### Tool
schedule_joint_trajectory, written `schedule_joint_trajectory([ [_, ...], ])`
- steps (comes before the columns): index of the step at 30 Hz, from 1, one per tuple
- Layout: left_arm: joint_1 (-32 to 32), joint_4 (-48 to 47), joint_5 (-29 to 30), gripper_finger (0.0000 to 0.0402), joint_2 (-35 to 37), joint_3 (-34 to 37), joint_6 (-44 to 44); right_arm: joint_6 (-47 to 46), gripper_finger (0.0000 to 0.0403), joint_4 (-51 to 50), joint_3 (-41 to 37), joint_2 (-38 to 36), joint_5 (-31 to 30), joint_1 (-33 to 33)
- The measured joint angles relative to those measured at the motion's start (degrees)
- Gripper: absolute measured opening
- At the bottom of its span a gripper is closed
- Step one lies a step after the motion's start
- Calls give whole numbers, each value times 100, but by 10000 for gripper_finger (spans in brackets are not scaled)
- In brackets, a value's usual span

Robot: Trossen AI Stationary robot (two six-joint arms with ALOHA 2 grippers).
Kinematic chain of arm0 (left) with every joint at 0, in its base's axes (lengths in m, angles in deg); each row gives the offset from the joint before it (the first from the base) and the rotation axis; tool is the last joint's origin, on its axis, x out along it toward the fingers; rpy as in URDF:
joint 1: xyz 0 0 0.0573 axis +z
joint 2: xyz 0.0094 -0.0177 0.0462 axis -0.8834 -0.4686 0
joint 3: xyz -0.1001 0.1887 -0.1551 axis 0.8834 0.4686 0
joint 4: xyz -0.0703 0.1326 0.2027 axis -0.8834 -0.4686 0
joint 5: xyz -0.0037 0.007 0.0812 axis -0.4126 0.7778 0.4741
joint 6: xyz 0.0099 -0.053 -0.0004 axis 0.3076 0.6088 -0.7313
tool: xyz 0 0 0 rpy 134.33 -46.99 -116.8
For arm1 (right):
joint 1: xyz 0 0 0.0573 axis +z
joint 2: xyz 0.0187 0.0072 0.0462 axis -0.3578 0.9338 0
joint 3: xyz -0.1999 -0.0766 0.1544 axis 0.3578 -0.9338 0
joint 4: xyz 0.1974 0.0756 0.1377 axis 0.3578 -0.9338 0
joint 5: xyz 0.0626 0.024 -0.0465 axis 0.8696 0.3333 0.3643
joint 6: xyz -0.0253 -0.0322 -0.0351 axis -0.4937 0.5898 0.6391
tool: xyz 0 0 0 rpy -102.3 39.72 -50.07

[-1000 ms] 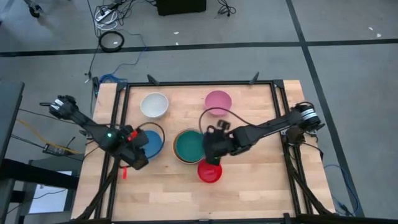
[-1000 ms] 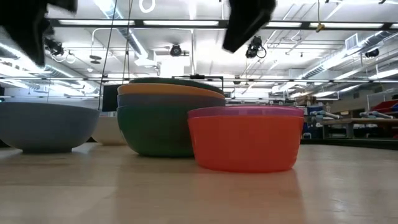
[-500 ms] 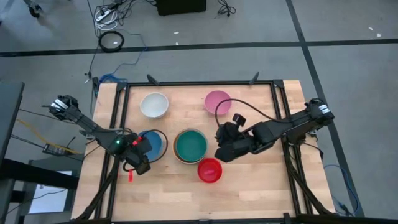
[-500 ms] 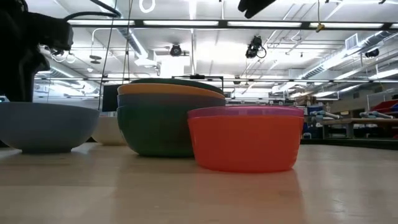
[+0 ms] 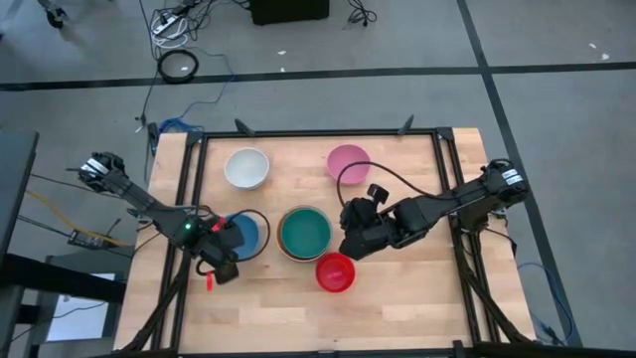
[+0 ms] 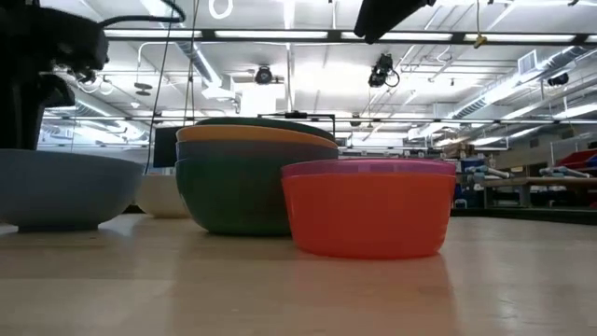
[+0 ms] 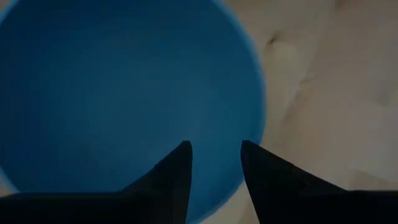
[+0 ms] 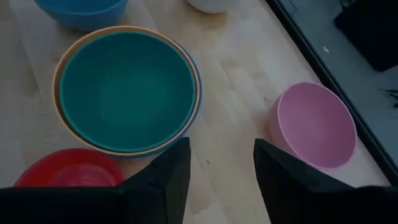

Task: Nest bowls inside each other
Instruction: Stack the blue bowl on top of the green bowl

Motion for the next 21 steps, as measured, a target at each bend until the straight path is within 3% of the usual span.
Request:
schedule_joint_trajectory([
  [8,0,62,-216,147,30,-283,-402,4,160,15,0,7,44,-53],
  [21,-28,61,-304,147,-497,-262,-909,-28,161,17,0,7,99,-38],
])
